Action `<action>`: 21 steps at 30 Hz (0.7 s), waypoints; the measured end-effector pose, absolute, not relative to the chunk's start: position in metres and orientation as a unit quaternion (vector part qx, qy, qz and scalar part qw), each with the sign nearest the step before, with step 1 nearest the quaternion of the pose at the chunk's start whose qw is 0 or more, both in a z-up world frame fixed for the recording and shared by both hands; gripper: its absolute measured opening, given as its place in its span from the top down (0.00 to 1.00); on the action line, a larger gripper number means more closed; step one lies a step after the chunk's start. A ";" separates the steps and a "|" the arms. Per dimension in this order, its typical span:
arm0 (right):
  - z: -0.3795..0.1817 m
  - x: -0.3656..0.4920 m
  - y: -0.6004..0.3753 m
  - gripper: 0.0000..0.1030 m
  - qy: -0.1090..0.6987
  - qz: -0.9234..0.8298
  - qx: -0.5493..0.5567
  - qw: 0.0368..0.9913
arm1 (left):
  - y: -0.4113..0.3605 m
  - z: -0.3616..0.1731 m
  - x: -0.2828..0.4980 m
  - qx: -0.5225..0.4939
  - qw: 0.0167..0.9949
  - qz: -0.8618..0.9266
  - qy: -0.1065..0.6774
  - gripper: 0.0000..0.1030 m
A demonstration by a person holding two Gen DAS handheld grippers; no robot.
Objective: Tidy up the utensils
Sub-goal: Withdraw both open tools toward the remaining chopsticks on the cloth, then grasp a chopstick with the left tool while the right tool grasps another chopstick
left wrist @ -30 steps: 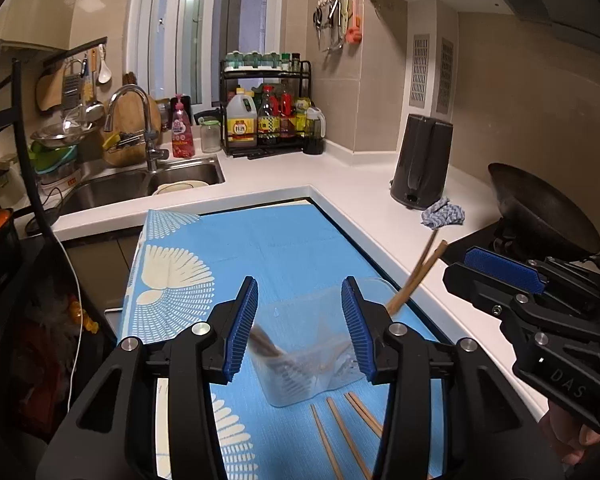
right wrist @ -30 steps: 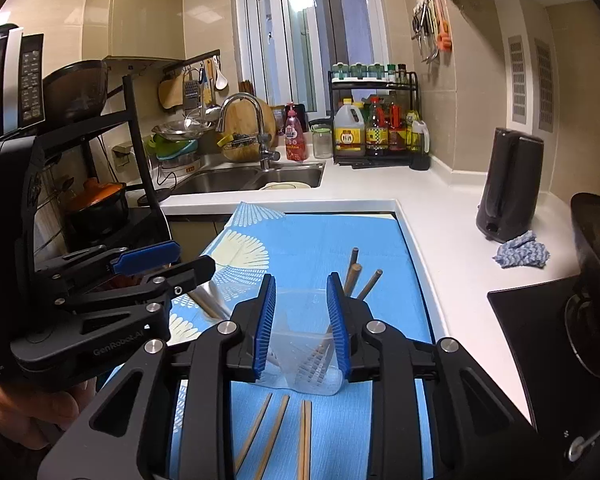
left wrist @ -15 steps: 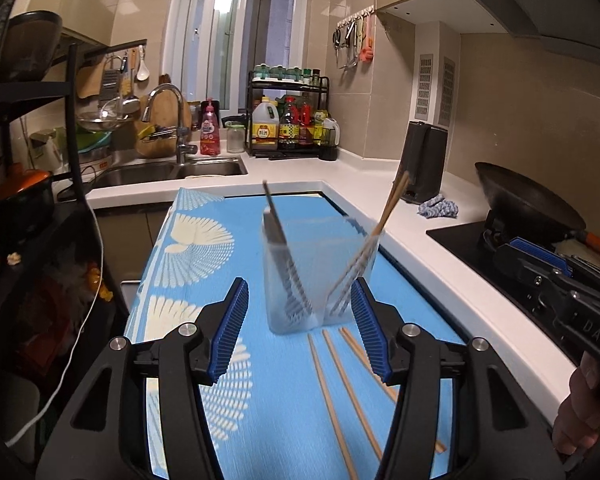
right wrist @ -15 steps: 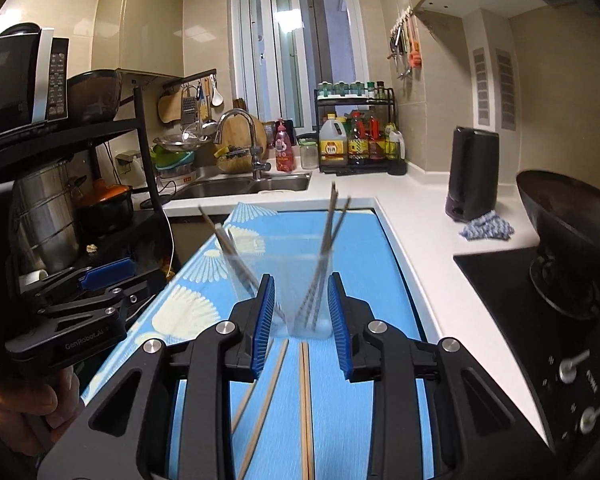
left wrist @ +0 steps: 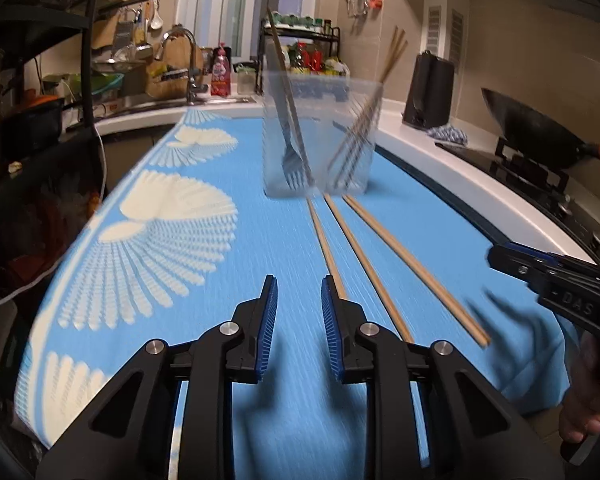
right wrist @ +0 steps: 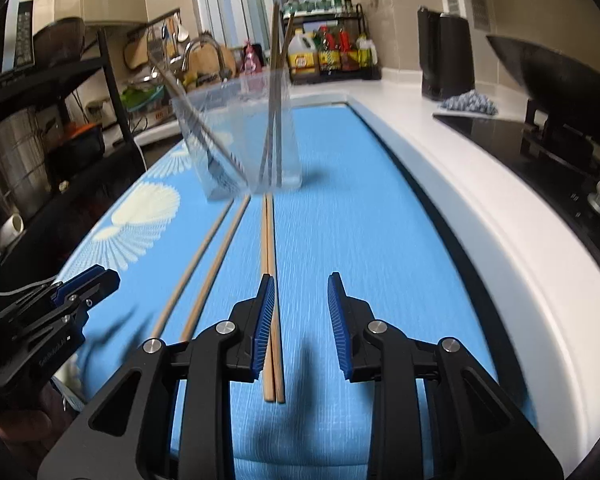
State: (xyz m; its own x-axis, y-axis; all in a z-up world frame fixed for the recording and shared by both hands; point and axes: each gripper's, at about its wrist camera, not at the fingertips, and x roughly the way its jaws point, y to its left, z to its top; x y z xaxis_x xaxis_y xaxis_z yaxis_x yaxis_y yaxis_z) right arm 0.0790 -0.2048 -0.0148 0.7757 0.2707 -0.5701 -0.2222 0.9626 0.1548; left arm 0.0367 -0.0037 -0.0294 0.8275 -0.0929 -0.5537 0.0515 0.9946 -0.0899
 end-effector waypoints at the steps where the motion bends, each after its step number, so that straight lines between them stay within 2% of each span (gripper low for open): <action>1: -0.021 0.080 -0.203 0.72 0.313 0.133 0.036 0.940 | -0.007 -0.034 0.035 -0.033 0.953 -0.044 0.297 0.78; 10: -0.048 0.086 -0.191 0.74 0.351 0.143 0.011 0.925 | -0.031 -0.053 0.031 -0.019 0.944 -0.076 0.320 0.78; 21: -0.052 0.082 -0.183 0.76 0.347 0.134 -0.022 0.928 | -0.045 -0.060 0.032 0.014 0.942 -0.066 0.329 0.78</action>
State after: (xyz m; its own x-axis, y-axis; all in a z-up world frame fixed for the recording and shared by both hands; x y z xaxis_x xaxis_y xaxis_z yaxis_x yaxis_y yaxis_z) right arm 0.0824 -0.1832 -0.0521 0.7229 0.2331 -0.6504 -0.2635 0.9632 0.0524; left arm 0.0319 -0.0446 -0.0598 0.7748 -0.1157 -0.6216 0.1337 0.9909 -0.0178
